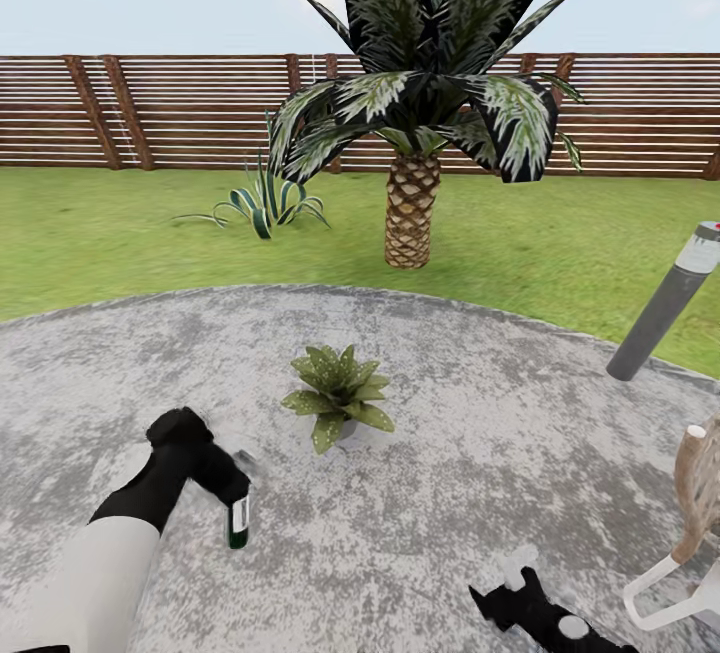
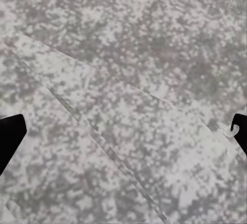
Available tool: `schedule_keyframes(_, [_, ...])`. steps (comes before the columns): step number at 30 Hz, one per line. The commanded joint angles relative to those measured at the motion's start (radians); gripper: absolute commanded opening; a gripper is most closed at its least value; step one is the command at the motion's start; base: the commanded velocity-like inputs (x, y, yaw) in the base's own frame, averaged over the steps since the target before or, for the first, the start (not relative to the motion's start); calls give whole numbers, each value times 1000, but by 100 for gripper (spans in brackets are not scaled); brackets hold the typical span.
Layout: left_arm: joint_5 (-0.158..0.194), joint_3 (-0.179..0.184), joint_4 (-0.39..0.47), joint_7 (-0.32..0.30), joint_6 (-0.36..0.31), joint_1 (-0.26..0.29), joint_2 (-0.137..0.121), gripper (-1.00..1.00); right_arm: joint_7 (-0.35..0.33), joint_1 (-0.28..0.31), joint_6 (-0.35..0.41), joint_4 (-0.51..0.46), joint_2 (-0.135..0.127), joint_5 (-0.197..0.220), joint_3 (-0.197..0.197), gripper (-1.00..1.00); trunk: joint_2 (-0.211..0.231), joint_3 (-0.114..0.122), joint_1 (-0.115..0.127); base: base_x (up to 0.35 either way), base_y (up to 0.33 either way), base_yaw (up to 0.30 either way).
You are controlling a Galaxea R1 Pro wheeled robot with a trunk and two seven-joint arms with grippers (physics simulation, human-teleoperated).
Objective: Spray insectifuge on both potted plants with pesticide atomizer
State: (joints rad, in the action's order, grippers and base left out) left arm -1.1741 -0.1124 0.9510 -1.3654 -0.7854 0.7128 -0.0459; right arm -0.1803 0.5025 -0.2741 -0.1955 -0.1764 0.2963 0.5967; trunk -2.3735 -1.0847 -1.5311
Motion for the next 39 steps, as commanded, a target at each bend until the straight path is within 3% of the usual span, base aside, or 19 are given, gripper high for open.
schedule_keyframes(1, [77, -1, -4, -7, 68, 0, -25, -100, -6, 0, -1, -56, -2, -38, 10, 100, 0, -1, 0, -2, 0, 0])
schedule_keyframes(2, [143, -1, -14, 0, 133, 0, -45, -100, -13, 0, 1, -98, -2, -95, 12, 100, 0, -1, 0, -1, 0, 0])
schedule_keyframes(3, [177, -1, -26, 7, 173, 0, -54, -100, -26, 0, 1, -121, -2, -134, 13, 100, 0, -1, 0, 0, 0, 0])
schedule_keyframes(5, [234, 0, -83, 41, 298, 0, -65, -100, -123, 11, 4, -167, -2, -227, 14, 100, 0, -1, 0, 0, 0, 0])
schedule_keyframes(9, [256, 1, -232, 148, 566, 0, -56, -100, -326, 110, 22, -201, -2, -266, 14, 100, 0, -1, 0, 0, 0, 0])
schedule_keyframes(11, [253, 7, -300, 168, 642, 0, -42, -100, -412, 157, 51, -209, -2, -269, 14, 100, 0, -1, 0, 0, 0, 0])
schedule_keyframes(15, [244, 35, -343, 176, 682, 0, -6, -100, -543, 216, 81, -263, -7, -270, 14, 100, 0, -1, 0, 0, 0, 0])
schedule_keyframes(16, [244, 71, -346, 176, 684, 0, -2, -100, -562, 221, 83, -285, -10, -270, 14, 100, 0, -1, 0, 0, 0, 0])
schedule_keyframes(18, [244, 127, -347, 177, 684, 0, 0, -100, -572, 224, 84, -305, -11, -270, 14, 100, 0, -1, 0, 0, 0, 0])
schedule_keyframes(23, [243, 156, -348, 178, 684, 0, 6, -100, -586, 225, 85, -338, -10, -270, 15, 100, 0, -1, 0, 0, 0, 0])
schedule_keyframes(24, [243, 157, -348, 178, 684, 0, 8, -100, -589, 225, 85, -341, -10, -270, 15, -100, 0, -1, 0, 0, 0, 0])
schedule_keyframes(27, [242, 158, -345, 178, 684, 0, 12, -100, -607, 225, 85, -345, -9, -270, 15, -100, 0, -1, 0, 0, 0, 0])
schedule_keyframes(32, [221, 164, -339, 202, 685, 0, 39, -100, -709, 225, 85, -360, -1, -269, 14, -100, 0, -1, 0, 0, 0, 0])
schedule_keyframes(37, [203, 268, -339, 218, 686, 0, 79, -100, -726, 225, 85, -405, 5, -269, 15, -100, 0, -1, 0, 0, 0, 0])
schedule_keyframes(39, [202, 284, -340, 220, 686, 0, 100, -100, -733, 225, 85, -408, 7, -269, 16, -100, 0, -1, 0, 0, 0, 0])
